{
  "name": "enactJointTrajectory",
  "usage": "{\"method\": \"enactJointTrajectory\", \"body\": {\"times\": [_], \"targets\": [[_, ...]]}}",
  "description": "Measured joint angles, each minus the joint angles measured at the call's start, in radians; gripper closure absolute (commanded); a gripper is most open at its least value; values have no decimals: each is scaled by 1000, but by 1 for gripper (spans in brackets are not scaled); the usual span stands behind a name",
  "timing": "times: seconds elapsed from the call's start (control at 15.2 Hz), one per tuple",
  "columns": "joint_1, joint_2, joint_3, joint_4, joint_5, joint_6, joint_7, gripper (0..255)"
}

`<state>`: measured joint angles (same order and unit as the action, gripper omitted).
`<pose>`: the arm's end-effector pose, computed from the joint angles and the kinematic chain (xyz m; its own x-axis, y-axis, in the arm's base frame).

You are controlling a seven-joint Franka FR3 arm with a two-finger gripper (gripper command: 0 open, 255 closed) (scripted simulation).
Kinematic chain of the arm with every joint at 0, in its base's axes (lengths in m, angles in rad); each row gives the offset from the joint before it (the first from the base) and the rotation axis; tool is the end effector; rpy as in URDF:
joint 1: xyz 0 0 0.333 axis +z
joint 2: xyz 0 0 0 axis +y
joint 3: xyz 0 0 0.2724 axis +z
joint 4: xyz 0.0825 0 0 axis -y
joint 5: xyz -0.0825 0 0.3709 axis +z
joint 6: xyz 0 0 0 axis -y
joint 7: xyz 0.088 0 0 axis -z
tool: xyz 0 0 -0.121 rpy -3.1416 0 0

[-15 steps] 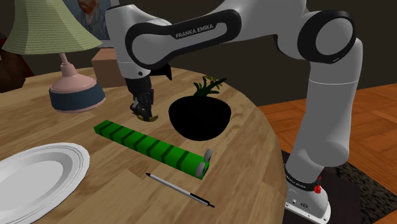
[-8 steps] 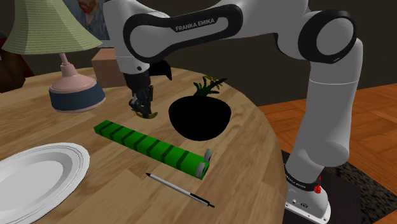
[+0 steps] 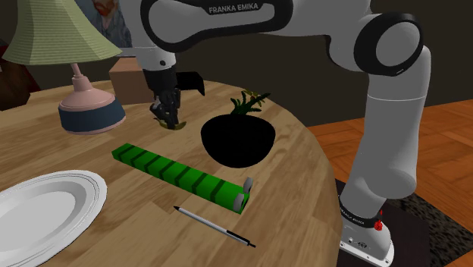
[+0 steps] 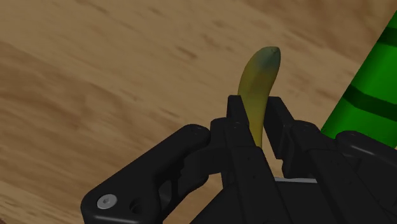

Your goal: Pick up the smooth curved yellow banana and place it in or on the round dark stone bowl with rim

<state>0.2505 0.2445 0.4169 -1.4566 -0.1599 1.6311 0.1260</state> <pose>0.4970 0.3393 0.4951 0.8544 0.5180 -0.0413 0.5196 -0.8518 0.0664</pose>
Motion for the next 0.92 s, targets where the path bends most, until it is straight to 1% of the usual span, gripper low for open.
{"method": "enactJointTrajectory", "body": {"times": [0.46,0.92], "targets": [[12,16,3,113,-6,-99,-2,255],[34,62,5,275,-26,-216,-5,255]]}}
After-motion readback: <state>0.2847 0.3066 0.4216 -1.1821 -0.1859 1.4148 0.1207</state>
